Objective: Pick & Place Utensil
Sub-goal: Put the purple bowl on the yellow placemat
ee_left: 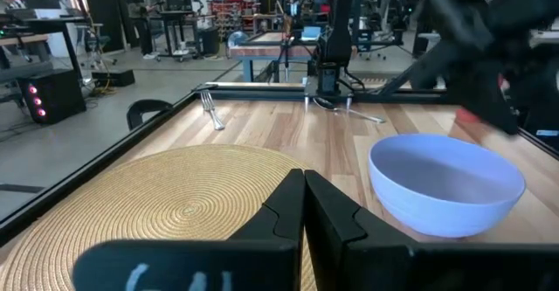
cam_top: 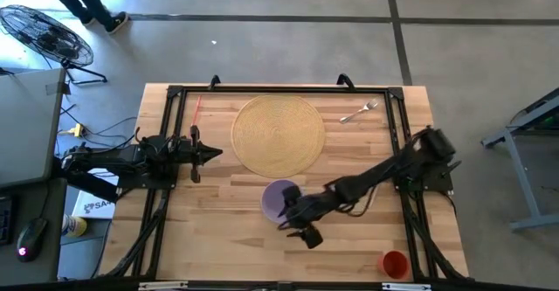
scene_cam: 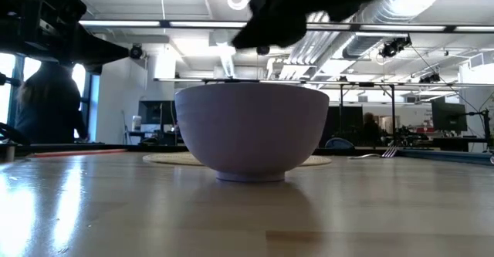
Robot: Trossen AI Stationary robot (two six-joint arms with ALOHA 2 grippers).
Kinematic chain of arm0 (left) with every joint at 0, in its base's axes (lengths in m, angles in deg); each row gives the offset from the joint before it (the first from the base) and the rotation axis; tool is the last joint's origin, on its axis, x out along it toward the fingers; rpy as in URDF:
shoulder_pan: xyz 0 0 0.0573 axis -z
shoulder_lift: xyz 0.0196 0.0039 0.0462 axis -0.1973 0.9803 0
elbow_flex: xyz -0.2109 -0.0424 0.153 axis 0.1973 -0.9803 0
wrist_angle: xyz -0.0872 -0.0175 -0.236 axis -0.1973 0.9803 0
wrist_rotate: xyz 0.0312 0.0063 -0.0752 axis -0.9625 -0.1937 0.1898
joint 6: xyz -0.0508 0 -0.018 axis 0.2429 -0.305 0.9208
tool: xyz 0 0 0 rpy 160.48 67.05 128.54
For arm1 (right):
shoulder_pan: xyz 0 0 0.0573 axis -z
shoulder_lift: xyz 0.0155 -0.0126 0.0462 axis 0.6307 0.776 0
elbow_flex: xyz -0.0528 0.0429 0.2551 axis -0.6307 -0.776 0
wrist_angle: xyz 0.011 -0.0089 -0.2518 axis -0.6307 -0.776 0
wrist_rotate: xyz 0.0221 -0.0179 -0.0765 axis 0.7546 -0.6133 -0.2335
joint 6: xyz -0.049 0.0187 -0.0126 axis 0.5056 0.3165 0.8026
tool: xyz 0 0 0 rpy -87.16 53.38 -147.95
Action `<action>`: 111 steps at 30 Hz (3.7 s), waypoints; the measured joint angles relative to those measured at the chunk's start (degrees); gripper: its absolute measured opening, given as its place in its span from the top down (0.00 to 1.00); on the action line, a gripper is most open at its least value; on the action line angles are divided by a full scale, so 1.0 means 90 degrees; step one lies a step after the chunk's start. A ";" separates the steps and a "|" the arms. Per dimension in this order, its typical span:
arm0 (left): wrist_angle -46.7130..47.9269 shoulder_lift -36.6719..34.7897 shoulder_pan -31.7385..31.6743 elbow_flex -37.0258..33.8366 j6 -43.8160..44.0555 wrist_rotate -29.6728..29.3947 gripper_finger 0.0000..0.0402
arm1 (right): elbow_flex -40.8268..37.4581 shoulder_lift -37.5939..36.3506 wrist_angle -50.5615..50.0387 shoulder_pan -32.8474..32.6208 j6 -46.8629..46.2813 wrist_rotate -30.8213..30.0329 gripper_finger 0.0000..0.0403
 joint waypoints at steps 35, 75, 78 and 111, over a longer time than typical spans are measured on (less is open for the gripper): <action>0.0002 0.0002 0.0000 0.0000 -0.0002 0.0000 1.00 | 0.1063 0.0883 -0.2139 -0.0016 -0.0305 -0.0581 0.76; 0.0002 0.0002 -0.0002 0.0000 -0.0001 0.0000 1.00 | 0.1593 0.0123 -0.2636 0.2348 0.0281 -0.1582 0.99; 0.0002 0.0000 -0.0002 -0.0002 -0.0002 -0.0005 1.00 | 0.1617 0.0124 -0.2638 0.2849 0.0271 -0.1376 0.97; 0.0000 0.0000 -0.0001 0.0000 0.0000 -0.0005 1.00 | 0.1608 0.1141 -0.1930 0.3676 0.0716 -0.0723 0.96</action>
